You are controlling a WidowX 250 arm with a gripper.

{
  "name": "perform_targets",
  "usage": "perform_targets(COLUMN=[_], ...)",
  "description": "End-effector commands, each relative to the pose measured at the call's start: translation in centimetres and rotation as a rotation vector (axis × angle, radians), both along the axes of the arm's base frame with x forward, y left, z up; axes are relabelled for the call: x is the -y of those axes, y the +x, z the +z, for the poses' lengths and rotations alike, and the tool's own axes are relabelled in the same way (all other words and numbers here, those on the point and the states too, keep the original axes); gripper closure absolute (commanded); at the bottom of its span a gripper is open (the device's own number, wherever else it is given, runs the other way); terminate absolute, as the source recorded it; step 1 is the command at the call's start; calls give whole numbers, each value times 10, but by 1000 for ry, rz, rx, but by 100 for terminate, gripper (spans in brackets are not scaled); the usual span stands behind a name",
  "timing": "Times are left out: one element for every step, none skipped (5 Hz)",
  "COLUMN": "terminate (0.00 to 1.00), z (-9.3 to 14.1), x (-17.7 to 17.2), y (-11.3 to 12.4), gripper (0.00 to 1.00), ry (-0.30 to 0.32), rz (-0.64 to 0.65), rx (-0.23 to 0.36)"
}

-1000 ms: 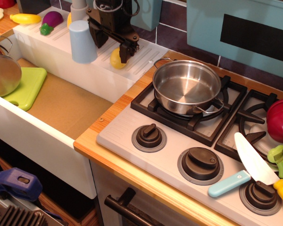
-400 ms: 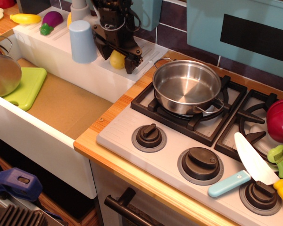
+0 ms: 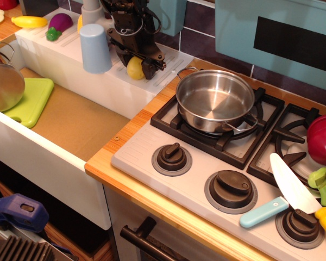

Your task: Put potato in pot or pan

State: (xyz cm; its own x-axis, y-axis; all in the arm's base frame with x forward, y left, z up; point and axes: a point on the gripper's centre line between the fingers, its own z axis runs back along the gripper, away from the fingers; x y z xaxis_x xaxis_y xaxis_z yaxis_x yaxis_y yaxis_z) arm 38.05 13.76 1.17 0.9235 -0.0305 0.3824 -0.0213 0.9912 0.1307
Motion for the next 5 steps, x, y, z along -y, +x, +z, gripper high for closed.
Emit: perform_targets(terminate=[0, 0, 0, 0, 0], z=[58, 95, 121, 132, 135], x=[7, 18, 44, 78, 102], y=[0, -2, -6, -1, 4], gripper=[100, 100, 100, 100, 100], ry=[43, 4, 1, -82, -101], rz=[-18, 12, 58, 117, 167], rx=[-42, -102, -124, -128, -121])
